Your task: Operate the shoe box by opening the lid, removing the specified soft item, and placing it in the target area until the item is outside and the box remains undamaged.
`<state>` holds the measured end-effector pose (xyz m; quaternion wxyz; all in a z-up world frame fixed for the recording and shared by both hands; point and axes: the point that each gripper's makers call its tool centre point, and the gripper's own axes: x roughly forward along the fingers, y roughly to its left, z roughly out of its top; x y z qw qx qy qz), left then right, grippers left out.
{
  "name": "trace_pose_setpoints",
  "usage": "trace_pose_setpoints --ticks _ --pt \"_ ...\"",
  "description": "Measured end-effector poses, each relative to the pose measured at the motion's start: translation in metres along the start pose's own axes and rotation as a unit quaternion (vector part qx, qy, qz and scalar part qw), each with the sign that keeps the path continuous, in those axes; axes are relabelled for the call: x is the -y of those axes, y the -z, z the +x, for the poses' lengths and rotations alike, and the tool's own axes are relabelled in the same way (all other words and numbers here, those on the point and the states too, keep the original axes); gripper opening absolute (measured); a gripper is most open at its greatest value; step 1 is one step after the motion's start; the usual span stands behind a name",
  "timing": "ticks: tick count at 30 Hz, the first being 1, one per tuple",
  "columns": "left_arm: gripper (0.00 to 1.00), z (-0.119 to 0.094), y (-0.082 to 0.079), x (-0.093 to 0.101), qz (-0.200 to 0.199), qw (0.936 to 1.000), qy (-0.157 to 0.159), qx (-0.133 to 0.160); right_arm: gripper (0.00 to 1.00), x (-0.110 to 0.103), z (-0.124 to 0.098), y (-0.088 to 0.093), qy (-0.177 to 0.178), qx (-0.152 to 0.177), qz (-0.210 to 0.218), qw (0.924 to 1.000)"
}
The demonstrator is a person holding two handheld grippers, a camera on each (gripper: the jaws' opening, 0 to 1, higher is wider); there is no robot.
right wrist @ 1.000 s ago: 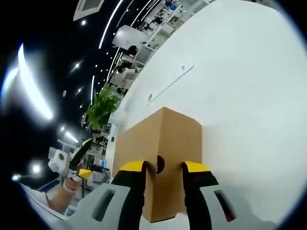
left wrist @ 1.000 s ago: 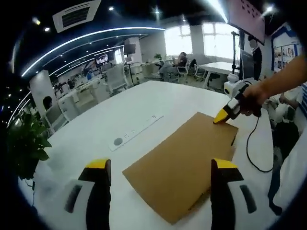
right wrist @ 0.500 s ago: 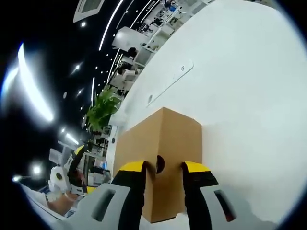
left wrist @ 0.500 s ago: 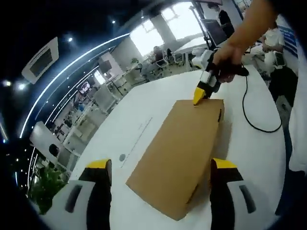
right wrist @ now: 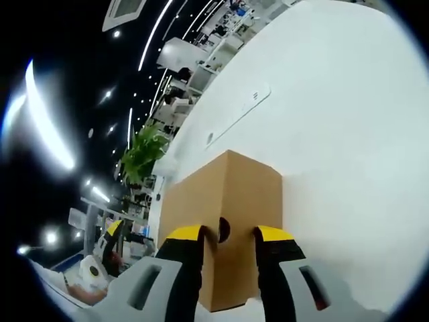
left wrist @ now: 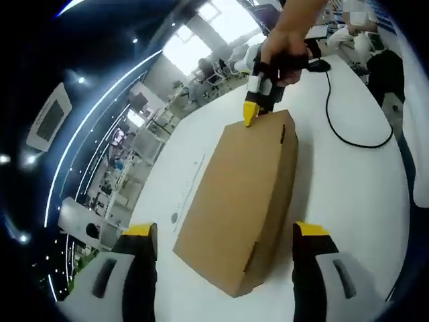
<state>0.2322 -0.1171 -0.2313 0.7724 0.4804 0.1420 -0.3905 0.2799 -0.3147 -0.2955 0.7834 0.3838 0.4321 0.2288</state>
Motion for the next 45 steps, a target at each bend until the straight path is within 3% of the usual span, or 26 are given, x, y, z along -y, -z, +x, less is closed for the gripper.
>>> trace_pose_setpoints --ticks 7,14,17,22,27,32,37,42,45 --pt "0.83 0.003 0.006 0.011 0.046 0.9988 -0.014 -0.010 0.29 -0.016 -0.003 0.011 0.003 0.000 -0.001 1.0000" --pt "0.79 0.014 0.019 0.027 0.082 0.9962 -0.009 -0.028 0.29 -0.022 -0.005 0.015 0.002 -0.001 0.000 1.0000" --pt "0.72 0.022 0.027 0.029 0.110 0.9930 -0.013 -0.040 0.29 -0.023 -0.005 0.015 0.001 -0.005 -0.001 1.0000" --pt "0.73 0.032 0.031 0.031 0.114 0.9923 -0.011 -0.047 0.29 -0.019 -0.005 0.011 0.003 -0.014 -0.002 0.9999" --pt "0.68 0.035 0.036 0.031 0.129 0.9899 -0.018 -0.057 0.29 -0.015 -0.004 0.008 0.004 -0.019 -0.003 0.9998" --pt "0.63 0.042 0.048 0.041 0.152 0.9860 -0.005 -0.067 0.29 -0.003 -0.002 -0.001 0.001 -0.020 -0.001 0.9998" --pt "0.61 0.044 0.051 0.048 0.147 0.9876 -0.004 -0.056 0.29 -0.005 -0.002 0.001 0.001 -0.021 -0.007 0.9997" --pt "0.49 0.044 0.050 0.037 0.190 0.9800 -0.031 -0.050 0.29 0.002 -0.001 -0.004 -0.001 -0.017 -0.006 0.9998" --pt "0.48 0.045 0.049 0.036 0.192 0.9797 -0.037 -0.045 0.29 0.005 0.000 -0.006 -0.002 -0.017 -0.006 0.9998"
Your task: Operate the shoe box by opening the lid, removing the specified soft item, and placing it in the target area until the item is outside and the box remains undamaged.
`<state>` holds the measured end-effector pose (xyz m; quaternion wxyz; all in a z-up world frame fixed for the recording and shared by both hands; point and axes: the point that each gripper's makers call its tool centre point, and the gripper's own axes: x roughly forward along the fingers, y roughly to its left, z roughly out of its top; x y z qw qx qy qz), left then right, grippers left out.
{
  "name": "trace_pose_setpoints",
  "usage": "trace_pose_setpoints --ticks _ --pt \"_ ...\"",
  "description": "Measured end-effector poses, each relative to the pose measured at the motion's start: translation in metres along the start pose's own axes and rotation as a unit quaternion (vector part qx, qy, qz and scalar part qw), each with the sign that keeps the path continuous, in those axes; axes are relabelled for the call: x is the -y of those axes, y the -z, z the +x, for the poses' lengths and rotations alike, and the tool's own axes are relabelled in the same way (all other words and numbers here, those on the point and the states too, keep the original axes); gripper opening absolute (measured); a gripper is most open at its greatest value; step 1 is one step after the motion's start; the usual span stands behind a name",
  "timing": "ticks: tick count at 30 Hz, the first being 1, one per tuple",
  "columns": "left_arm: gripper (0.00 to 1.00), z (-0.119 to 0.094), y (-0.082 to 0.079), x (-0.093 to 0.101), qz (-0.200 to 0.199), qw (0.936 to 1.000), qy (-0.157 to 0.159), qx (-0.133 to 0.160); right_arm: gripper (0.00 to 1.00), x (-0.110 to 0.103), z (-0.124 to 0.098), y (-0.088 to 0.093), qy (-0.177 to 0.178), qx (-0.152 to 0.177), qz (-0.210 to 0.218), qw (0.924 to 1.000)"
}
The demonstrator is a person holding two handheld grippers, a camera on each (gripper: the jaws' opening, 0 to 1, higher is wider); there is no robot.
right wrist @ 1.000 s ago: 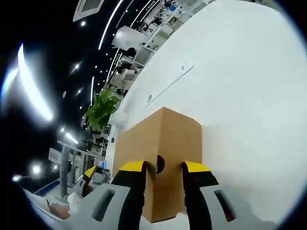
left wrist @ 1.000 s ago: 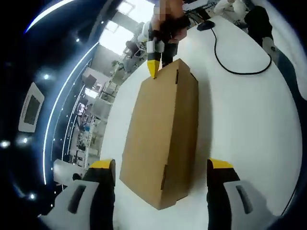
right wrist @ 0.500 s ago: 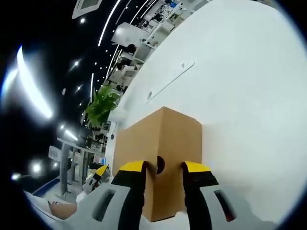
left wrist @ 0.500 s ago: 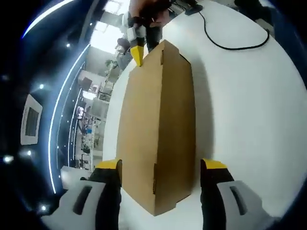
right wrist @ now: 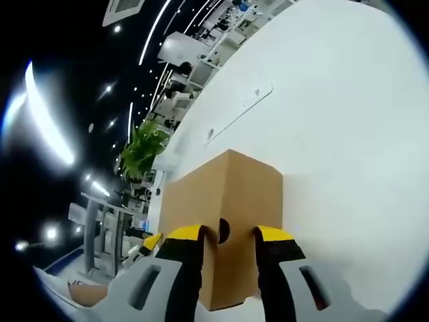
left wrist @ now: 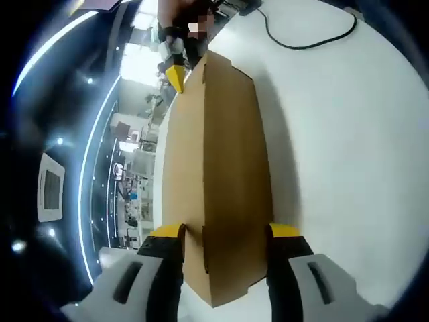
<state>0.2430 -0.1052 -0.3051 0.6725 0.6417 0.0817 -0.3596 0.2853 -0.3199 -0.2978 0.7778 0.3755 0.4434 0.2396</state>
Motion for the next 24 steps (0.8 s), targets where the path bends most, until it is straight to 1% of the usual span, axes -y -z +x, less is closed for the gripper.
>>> trace_pose_setpoints --ticks 3,6,9,13,14,18,24 --pt "0.51 0.0035 0.0002 0.0021 0.000 1.0000 -0.007 0.000 0.29 0.0016 0.0006 -0.0012 0.000 -0.003 -0.001 1.0000" --pt "0.53 0.0053 -0.0017 0.0026 -0.019 0.9997 -0.015 -0.002 0.29 0.0028 0.0009 -0.0017 0.001 -0.007 -0.002 1.0000" --pt "0.51 0.0059 -0.0024 -0.0003 -0.023 0.9994 -0.022 -0.010 0.29 0.0033 0.0010 -0.0010 -0.001 -0.008 -0.002 1.0000" --pt "0.47 0.0071 0.0009 -0.0026 0.003 0.9989 -0.038 -0.028 0.29 0.0022 0.0009 0.0002 -0.003 -0.007 0.000 1.0000" --pt "0.48 0.0079 0.0008 -0.0006 -0.002 0.9989 -0.037 -0.029 0.29 0.0017 0.0009 0.0005 -0.003 -0.006 0.001 1.0000" --pt "0.48 0.0070 0.0006 -0.0026 -0.001 0.9986 -0.040 -0.034 0.29 0.0010 0.0009 0.0011 -0.005 -0.005 0.001 1.0000" --pt "0.47 0.0065 0.0010 -0.0031 0.000 0.9986 -0.041 -0.033 0.29 -0.0001 0.0013 0.0020 -0.007 -0.003 0.007 0.9999"
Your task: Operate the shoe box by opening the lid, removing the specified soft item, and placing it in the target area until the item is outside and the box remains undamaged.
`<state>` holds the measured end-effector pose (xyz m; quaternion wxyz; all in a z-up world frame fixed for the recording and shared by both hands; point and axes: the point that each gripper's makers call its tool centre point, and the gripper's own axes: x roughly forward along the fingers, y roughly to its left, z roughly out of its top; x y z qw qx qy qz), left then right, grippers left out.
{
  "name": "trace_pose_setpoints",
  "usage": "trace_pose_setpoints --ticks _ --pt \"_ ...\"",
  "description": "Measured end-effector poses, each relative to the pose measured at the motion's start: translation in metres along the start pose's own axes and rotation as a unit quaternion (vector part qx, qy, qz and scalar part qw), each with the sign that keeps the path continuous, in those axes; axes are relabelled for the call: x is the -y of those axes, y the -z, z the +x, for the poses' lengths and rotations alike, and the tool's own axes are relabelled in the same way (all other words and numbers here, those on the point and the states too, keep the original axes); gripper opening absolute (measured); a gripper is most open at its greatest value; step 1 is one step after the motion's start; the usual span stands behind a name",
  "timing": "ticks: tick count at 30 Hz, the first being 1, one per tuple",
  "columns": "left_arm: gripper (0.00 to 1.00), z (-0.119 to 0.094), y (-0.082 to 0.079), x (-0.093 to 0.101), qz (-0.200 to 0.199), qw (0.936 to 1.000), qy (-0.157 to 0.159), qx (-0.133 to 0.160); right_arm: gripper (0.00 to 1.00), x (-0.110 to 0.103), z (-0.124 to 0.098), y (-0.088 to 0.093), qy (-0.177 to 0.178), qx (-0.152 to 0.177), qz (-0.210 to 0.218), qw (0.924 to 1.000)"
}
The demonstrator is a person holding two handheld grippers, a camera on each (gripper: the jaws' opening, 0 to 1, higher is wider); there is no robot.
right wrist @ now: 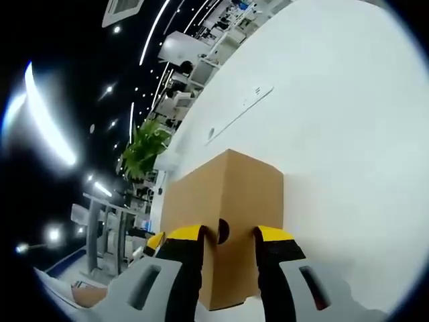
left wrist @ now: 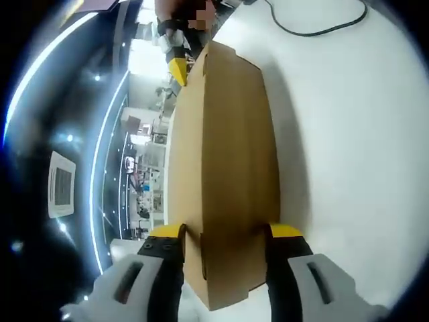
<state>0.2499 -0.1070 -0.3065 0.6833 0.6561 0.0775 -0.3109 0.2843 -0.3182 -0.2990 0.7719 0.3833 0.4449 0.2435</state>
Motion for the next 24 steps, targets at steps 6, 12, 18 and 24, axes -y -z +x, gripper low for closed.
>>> trace_pose_setpoints --ticks 6,12,18,24 --pt "0.47 0.000 0.000 0.000 -0.004 0.9999 -0.005 -0.009 0.30 0.000 0.000 0.000 -0.001 0.000 0.005 1.0000" --pt "0.46 0.001 0.000 0.002 -0.005 0.9999 -0.008 -0.012 0.31 -0.001 0.000 0.001 -0.001 0.006 0.006 1.0000" --pt "0.46 0.000 0.000 0.002 -0.003 0.9999 -0.006 -0.008 0.31 -0.003 -0.002 -0.001 0.016 0.009 -0.032 0.9993" --pt "0.46 0.000 0.000 0.002 -0.003 0.9999 -0.005 -0.010 0.31 -0.011 -0.004 -0.006 0.024 0.011 -0.068 0.9974"
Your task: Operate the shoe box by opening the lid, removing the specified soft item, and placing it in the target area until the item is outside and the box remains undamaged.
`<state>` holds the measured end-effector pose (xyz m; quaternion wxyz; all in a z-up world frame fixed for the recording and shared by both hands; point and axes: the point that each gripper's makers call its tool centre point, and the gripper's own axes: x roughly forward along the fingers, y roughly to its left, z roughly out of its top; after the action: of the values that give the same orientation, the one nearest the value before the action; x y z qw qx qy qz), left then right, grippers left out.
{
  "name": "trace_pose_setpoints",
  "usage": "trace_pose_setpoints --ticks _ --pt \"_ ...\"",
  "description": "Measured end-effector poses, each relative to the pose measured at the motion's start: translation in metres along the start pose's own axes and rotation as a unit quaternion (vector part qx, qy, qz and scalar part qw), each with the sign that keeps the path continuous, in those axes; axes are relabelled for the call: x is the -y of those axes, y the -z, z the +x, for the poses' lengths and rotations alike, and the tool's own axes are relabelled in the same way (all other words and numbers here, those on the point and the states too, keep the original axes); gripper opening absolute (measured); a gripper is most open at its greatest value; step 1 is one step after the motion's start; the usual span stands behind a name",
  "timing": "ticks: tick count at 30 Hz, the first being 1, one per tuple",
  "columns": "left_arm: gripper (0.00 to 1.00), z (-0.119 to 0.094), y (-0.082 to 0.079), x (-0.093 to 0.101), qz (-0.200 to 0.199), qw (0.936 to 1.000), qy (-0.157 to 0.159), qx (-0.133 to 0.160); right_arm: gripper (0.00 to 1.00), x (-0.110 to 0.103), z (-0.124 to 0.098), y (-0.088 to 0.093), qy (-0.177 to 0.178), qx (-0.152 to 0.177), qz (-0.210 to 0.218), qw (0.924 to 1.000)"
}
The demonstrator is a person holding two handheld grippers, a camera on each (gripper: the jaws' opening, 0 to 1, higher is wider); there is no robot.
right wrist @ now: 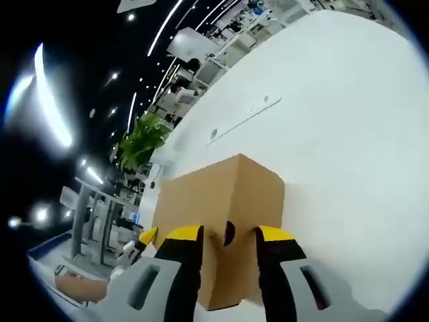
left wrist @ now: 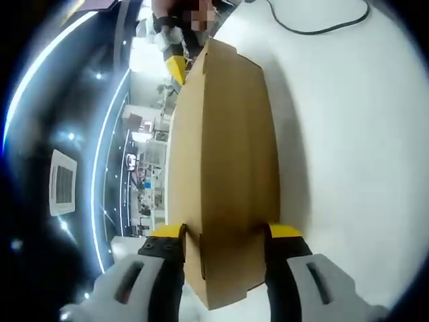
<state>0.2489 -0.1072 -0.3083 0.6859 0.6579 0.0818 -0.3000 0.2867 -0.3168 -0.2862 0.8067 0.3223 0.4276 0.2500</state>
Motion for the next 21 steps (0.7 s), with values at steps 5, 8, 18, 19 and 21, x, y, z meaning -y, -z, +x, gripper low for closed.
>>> trace_pose_setpoints --ticks 5,8,18,19,21 --pt "0.46 0.000 0.000 0.000 0.001 1.0000 0.001 0.001 0.40 -0.001 -0.005 -0.015 0.008 0.029 -0.008 0.9995" --pt "0.46 -0.001 -0.001 -0.001 0.001 1.0000 0.002 0.001 0.47 -0.003 -0.008 -0.025 0.026 0.044 -0.060 0.9969" --pt "0.46 -0.001 -0.001 -0.001 0.000 1.0000 0.004 0.001 0.73 -0.026 -0.026 -0.036 0.067 0.051 -0.200 0.9762" --pt "0.46 -0.001 -0.001 -0.001 0.001 1.0000 0.004 0.002 0.75 -0.028 -0.028 -0.036 0.070 0.049 -0.208 0.9744" --pt "0.46 -0.001 -0.001 -0.001 0.000 1.0000 0.005 0.003 0.78 -0.035 -0.031 -0.034 0.067 0.050 -0.206 0.9750"
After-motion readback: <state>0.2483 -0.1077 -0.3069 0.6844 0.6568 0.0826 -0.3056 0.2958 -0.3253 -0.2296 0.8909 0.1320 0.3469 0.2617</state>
